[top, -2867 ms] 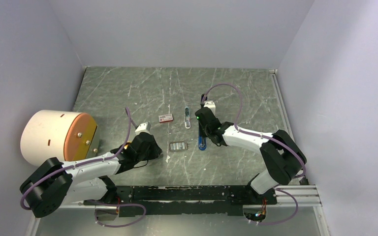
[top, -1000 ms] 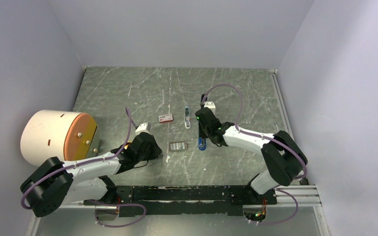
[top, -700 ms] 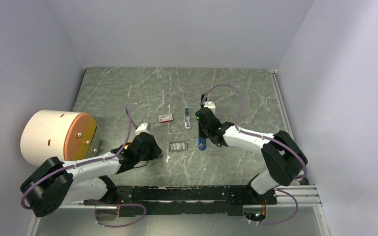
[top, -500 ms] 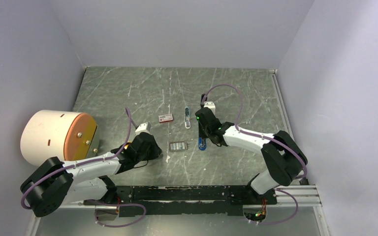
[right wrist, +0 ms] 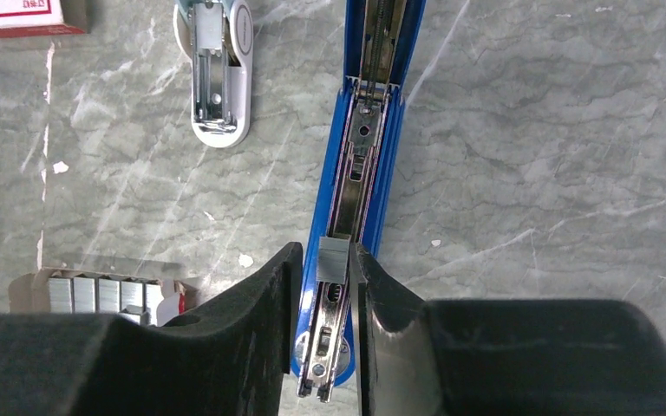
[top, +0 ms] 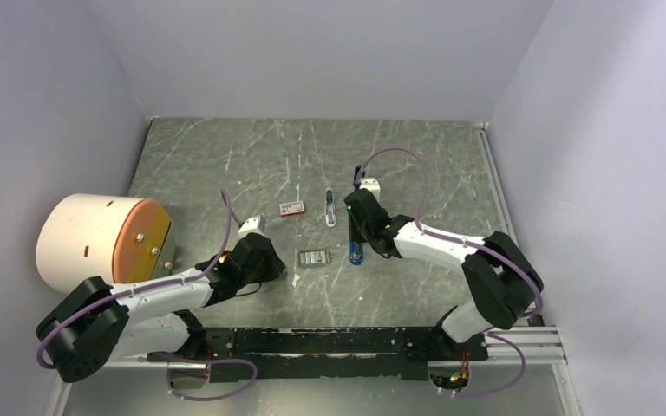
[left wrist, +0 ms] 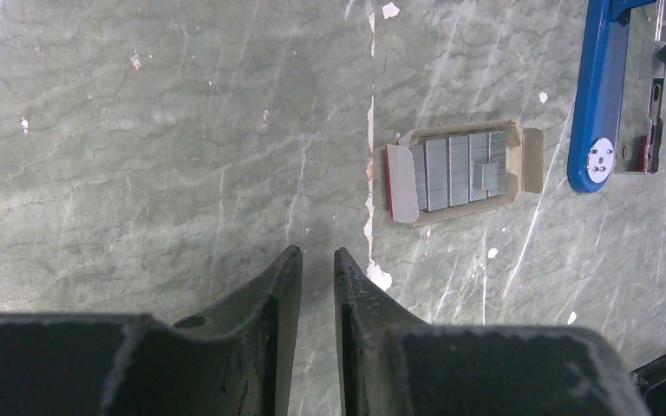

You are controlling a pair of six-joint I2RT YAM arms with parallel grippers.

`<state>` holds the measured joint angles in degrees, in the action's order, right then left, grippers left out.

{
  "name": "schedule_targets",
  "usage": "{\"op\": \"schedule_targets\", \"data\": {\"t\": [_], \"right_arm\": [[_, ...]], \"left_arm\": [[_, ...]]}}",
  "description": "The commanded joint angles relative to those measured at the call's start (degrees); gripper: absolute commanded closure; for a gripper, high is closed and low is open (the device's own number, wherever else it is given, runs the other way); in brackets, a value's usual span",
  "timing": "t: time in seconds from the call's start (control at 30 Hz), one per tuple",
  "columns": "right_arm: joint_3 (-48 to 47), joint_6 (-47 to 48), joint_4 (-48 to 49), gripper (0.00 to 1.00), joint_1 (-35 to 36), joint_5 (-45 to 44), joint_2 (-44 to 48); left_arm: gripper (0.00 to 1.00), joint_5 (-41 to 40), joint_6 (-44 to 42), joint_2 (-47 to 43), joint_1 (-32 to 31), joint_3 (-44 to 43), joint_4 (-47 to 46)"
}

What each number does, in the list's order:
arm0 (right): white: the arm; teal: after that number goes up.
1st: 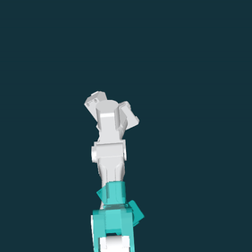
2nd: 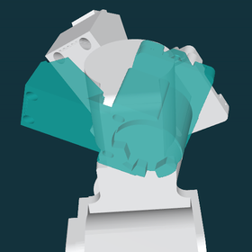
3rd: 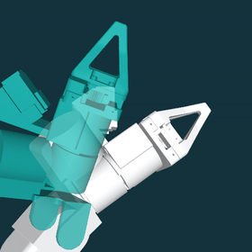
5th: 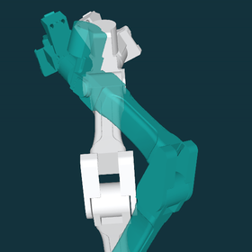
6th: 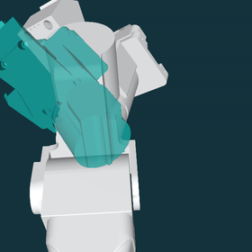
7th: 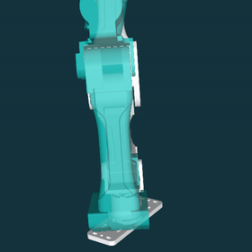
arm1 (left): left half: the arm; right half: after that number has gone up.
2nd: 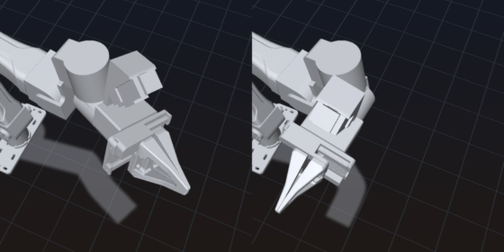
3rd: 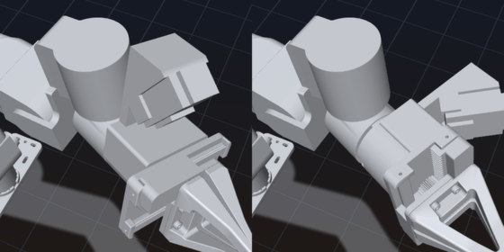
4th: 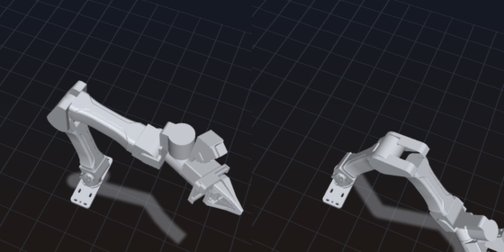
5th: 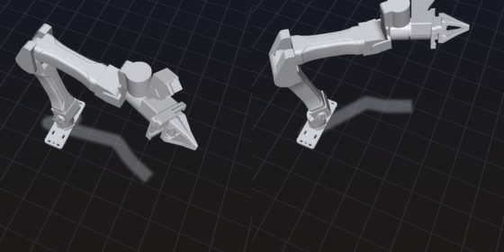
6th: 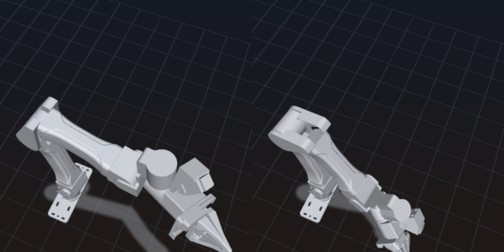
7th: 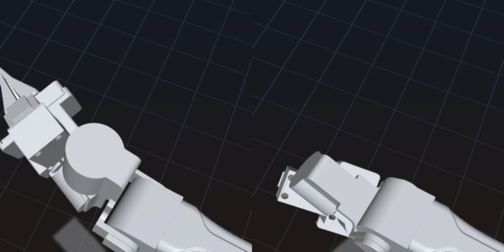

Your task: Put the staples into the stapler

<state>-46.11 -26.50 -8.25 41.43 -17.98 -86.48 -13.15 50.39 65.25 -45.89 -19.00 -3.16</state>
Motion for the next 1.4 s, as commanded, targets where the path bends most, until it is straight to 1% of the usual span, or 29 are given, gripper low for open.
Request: {"op": "schedule_targets", "data": {"t": [0.0, 0.1, 0.4, 0.63, 0.9, 1.1, 1.17, 1.3, 1.37], "right_arm": [[-1.05, 0.42, -0.04, 0.69, 0.15, -0.88, -1.72], [-1.25, 0.5, 0.29, 0.69, 0.16, -0.59, -2.31], [-1.53, 0.71, 0.69, 0.78, 0.17, -0.02, -3.09], [-1.68, 1.1, 1.09, 0.75, 0.21, 0.09, -2.39], [-1.71, 1.45, 1.4, 0.75, 0.49, 0.23, -1.26], [-1.83, 1.43, 1.13, 0.7, 0.84, -0.13, -1.59], [-1.72, 1.52, 1.28, 0.7, 0.96, -0.04, -1.59], [-1.79, 1.61, 1.56, 0.75, 1.14, -0.11, -1.3], [-1.8, 1.54, 1.49, 0.76, 1.18, -0.49, -1.12]], "left_arm": [[0.74, -1.25, 0.32, -0.31, 0.27, 0.44, -0.94], [0.74, -1.27, 0.37, -0.3, 0.23, 0.44, -0.88], [0.74, -1.35, 0.32, -0.37, 0.27, 0.48, -0.95], [0.74, -1.27, 0.25, -0.1, 0.27, 0.29, -1.05], [0.74, -1.44, 0.15, -0.21, 0.27, 0.26, -0.97], [0.74, -1.27, 0.15, 0.05, 0.27, 0.12, -1.2], [0.74, -1.31, 0.15, 0.04, 0.27, 0.16, -1.11], [0.74, -1.43, 0.11, -0.04, 0.27, 0.21, -0.97], [0.74, -1.45, 0.15, -0.1, 0.27, 0.27, -0.98]]}}
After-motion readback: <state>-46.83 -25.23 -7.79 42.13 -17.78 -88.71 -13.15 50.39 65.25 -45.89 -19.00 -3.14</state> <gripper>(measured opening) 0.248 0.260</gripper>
